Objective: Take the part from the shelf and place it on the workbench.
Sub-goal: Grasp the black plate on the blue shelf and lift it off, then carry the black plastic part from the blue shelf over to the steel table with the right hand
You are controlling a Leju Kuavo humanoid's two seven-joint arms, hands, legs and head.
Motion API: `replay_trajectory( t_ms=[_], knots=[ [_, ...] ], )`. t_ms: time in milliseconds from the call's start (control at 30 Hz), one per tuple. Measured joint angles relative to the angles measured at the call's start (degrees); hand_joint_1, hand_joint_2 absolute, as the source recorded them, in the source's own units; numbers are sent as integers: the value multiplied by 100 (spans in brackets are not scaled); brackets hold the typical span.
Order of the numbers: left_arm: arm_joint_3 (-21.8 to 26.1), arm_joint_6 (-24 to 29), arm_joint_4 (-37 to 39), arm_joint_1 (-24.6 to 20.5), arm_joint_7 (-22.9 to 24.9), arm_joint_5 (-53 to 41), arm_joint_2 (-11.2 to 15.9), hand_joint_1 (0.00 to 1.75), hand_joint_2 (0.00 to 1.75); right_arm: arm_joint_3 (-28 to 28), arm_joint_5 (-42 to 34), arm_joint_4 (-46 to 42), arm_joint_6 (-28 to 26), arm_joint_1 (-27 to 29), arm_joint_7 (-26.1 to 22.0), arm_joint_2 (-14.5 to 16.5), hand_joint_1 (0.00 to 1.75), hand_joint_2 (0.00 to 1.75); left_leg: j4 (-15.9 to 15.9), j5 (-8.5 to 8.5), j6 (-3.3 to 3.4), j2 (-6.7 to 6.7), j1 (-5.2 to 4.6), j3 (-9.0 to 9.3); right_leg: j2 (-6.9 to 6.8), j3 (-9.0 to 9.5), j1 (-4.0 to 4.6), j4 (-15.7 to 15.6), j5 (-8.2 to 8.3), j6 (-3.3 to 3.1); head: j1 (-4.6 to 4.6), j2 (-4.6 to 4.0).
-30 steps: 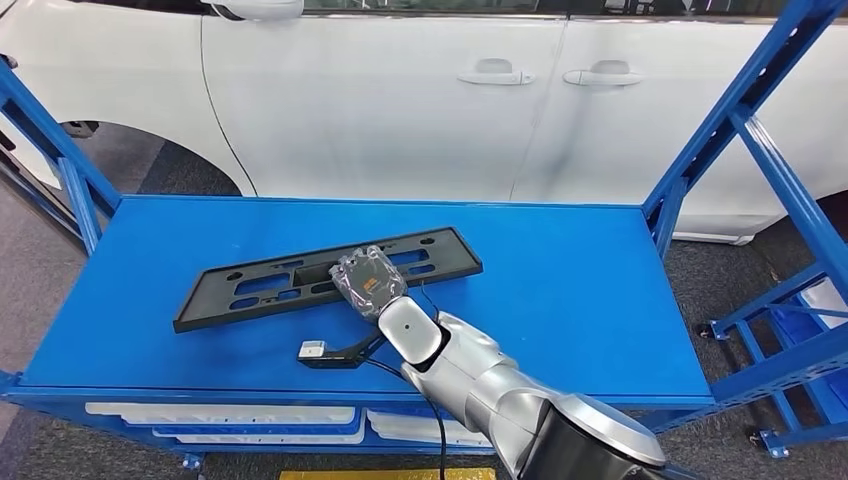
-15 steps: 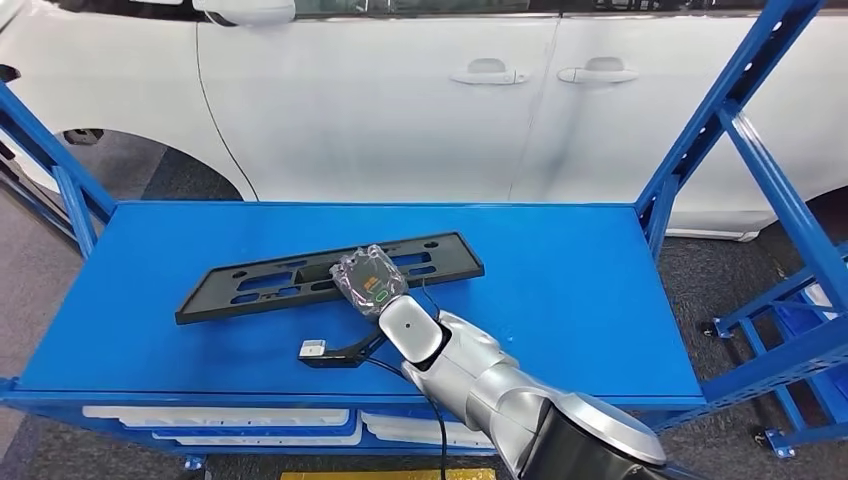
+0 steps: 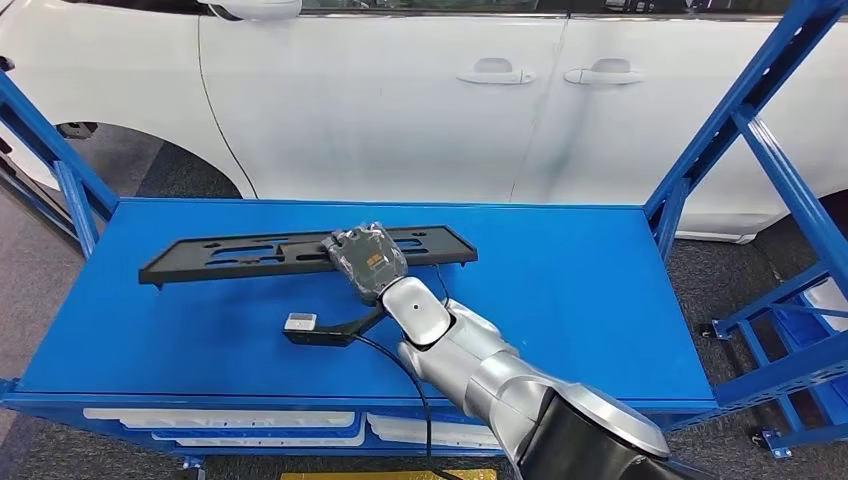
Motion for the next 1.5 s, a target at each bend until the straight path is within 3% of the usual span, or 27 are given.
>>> replay_trajectory(
  t_ms=[100,133,167,200,300,367,467,533,600,667,700,767,833,967,1033,1133,1167,1200,1233,1300,1367,1467,1500],
  knots=[
    [113,137,1,30,-92,65,8,0,175,-390,-1365,-406,-284,21,-951,-8,175,175,-5,-3,46,8,-1,-2,-7,-530,-31,1106,-520,72,0,-1],
    [152,235,1,48,-128,75,10,0,175,-548,-1903,-600,-334,70,-1380,-14,175,175,-5,-7,49,9,-3,1,-7,-684,-37,1400,-597,80,0,-1],
    [194,319,0,64,-188,92,11,0,175,-737,-2475,-870,-347,151,-1830,-21,175,175,-4,-13,51,6,-3,7,-7,-741,-40,1481,-558,78,0,-1],
    [240,372,1,77,-278,112,12,0,175,-946,-3026,-1229,-322,259,-2231,-30,175,175,-4,-19,49,-1,-4,16,-7,-684,-42,1321,-409,63,0,-1],
    [369,420,0,88,-477,138,14,0,175,-1575,-4365,-2610,39,563,-2871,-49,175,175,-5,-41,21,-33,-20,45,-6,-153,-14,140,166,-39,0,-1],
    [438,408,2,108,-495,137,20,0,175,-1913,-5227,-3465,481,794,-3129,-58,175,175,-17,-48,-26,-50,-22,45,-11,3,25,-211,235,-87,0,-1],
    [565,227,2,177,-513,190,46,0,175,-2235,-6526,-4745,1391,1282,-3382,-104,175,175,-19,-88,-118,-43,-15,49,-17,55,3,-318,264,-158,-1,-1],
    [636,153,2,210,-500,197,79,0,175,-2276,-6947,-5460,1961,1583,-3526,-164,175,175,322,-319,-151,-19,-16,-88,-24,119,-32,-414,300,-218,-2,-1],
    [694,184,2,225,-423,185,120,0,175,-2236,-7135,-5992,2402,1911,-3785,-230,175,175,1059,-674,-180,-6,-6,-417,-30,148,-19,-428,292,-250,-2,-1],
    [749,285,2,243,-276,163,158,0,175,-2109,-7146,-6357,2628,2274,-4021,-306,175,175,1528,-789,-211,-2,0,-647,-27,159,-14,-410,277,-256,-2,-1],
    [773,336,2,252,-189,156,171,0,175,-2014,-7102,-6513,2681,2432,-4093,-349,175,175,1450,-692,-219,-1,3,-614,-20,160,-15,-392,268,-250,-2,-1],
    [819,423,2,253,-18,161,192,0,175,-1796,-7011,-6792,2747,2659,-4148,-431,175,175,741,-325,-216,4,11,-270,1,156,-19,-336,239,-217,-2,-1],
    [870,502,2,237,130,157,204,0,175,-1584,-6878,-7031,2726,2813,-4170,-510,175,175,123,-101,-175,-2,0,38,13,130,4,-266,204,-164,-2,-1],
    [931,635,2,253,309,94,202,0,175,-1180,-6630,-7369,2415,3050,-4186,-699,175,175,-15,-29,-50,-8,-11,67,20,91,15,-221,191,-63,0,-1],
    [957,681,2,252,370,56,198,0,175,-1001,-6580,-7486,2231,3099,-4186,-834,175,175,-48,36,34,10,10,20,17,-18,-3,68,-92,3,0,-1],
    [1005,706,2,251,419,-3,197,0,175,-795,-6513,-7583,1974,3166,-4186,-1049,175,175,-50,133,74,26,10,-107,9,-352,-50,1099,-784,76,0,-1],
    [1019,706,2,252,427,-21,197,0,175,-744,-6517,-7599,1913,3195,-4186,-1119,175,175,-47,170,72,29,9,-157,8,-383,-61,1309,-876,87,0,-1],
    [1029,704,2,252,433,-37,196,0,175,-700,-6537,-7619,1867,3222,-4186,-1185,175,175,-44,208,66,31,8,-208,8,-313,-67,1311,-856,89,0,-1],
    [1035,702,2,253,441,-49,193,0,175,-660,-6562,-7643,1838,3242,-4186,-1243,175,175,-42,246,57,31,8,-256,8,-122,-70,1081,-736,80,0,-1],
    [1042,699,2,256,456,-57,181,0,175,-601,-6594,-7703,1814,3261,-4186,-1328,175,175,-37,328,20,24,6,-335,8,455,-56,223,-472,36,0,-1],
    [1054,704,2,257,489,-75,165,0,175,-557,-6616,-7754,1797,3269,-4188,-1386,175,175,-57,416,-44,22,6,-358,12,805,-19,-346,-340,-9,-1,-1],
    [1074,721,2,256,567,-115,154,0,175,-529,-6685,-7774,1846,3294,-4189,-1462,175,175,-115,526,-152,19,13,-354,5,777,0,-434,-229,-91,0,0],
    [1078,724,2,261,583,-122,150,0,175,-528,-6702,-7772,1889,3302,-4185,-1479,175,175,-69,448,-173,17,14,-390,-5,733,-11,-451,-166,-135,0,0]
  ],
)
